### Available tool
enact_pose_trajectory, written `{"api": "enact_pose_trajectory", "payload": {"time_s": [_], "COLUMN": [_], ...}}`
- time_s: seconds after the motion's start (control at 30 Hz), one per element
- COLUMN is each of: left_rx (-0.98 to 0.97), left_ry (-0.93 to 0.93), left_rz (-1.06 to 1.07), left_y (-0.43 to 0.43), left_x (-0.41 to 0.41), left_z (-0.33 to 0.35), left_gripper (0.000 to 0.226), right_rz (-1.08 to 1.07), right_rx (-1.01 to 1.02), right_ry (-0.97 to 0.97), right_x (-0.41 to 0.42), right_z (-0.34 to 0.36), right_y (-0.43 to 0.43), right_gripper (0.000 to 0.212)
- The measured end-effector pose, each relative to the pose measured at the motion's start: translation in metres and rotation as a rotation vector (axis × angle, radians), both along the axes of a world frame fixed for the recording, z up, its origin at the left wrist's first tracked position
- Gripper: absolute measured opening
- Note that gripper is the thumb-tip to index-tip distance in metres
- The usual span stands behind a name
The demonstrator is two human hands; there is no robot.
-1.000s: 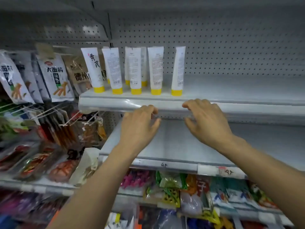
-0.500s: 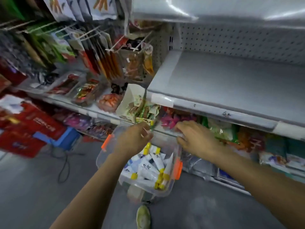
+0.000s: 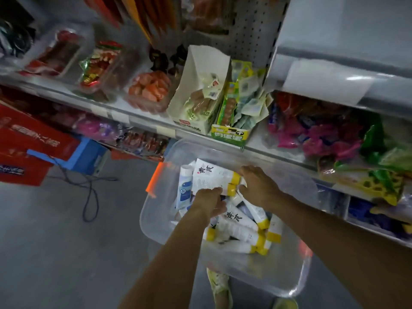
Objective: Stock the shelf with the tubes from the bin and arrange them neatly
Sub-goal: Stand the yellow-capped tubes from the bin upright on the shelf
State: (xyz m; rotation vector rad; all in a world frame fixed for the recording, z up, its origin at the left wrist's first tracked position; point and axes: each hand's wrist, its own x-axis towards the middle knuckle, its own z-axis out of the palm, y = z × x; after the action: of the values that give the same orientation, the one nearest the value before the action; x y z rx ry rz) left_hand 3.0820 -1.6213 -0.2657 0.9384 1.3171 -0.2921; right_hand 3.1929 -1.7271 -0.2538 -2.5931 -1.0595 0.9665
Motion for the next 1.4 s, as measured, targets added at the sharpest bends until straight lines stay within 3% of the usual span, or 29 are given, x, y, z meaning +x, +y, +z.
{"api": "enact_pose_trajectory", "payload": {"time_s": [0.17,0.3,0.37,0.47,0.6,0.7,0.77,0.87,0.93,1.0,1.07,1.4], "left_rx": [-0.121,-0.241,-0.209,-0.158,-0.213,-0.179,-0.196,-0.187,-0.144,-0.055,0.039,0.312], "left_ry": [-0.015,-0.079,-0.052,-0.013,-0.125,-0.14,-0.187,-0.293,-0.378,-0.442,-0.495,-0.736], "left_rz": [0.261,0.555,0.497,0.407,0.355,0.242,0.204,0.079,-0.013,-0.079,-0.121,-0.271], "left_y": [-0.006,-0.009,-0.013,-0.016,-0.023,-0.04,-0.056,-0.085,-0.111,-0.141,-0.171,-0.312], "left_x": [0.016,0.027,0.027,0.012,-0.007,-0.022,-0.03,-0.041,-0.044,-0.043,-0.042,-0.013], "left_z": [-0.063,-0.085,-0.079,-0.071,-0.036,0.004,0.031,0.076,0.113,0.152,0.183,0.306], "left_gripper": [0.009,0.036,0.047,0.064,0.034,0.027,0.034,0.045,0.042,0.036,0.028,0.031], "right_rz": [-0.007,0.027,0.018,-0.157,-0.459,-0.526,-0.583,-0.561,-0.507,-0.533,-0.607,-0.448], "right_rx": [-0.027,-0.076,-0.119,-0.115,0.025,0.089,0.15,0.253,0.299,0.37,0.44,0.676], "right_ry": [0.027,-0.164,-0.157,0.134,0.628,0.724,0.79,0.892,0.89,0.874,0.853,0.525], "right_x": [-0.004,-0.016,-0.016,-0.015,-0.025,-0.035,-0.035,-0.035,-0.037,-0.038,-0.037,-0.022], "right_z": [-0.049,-0.061,-0.065,-0.061,-0.028,0.004,0.029,0.074,0.107,0.137,0.167,0.313], "right_y": [0.026,0.037,0.04,0.039,0.018,-0.012,-0.035,-0.077,-0.111,-0.146,-0.18,-0.34], "right_gripper": [0.052,0.044,0.046,0.047,0.035,0.034,0.041,0.021,0.015,0.032,0.036,0.005]}}
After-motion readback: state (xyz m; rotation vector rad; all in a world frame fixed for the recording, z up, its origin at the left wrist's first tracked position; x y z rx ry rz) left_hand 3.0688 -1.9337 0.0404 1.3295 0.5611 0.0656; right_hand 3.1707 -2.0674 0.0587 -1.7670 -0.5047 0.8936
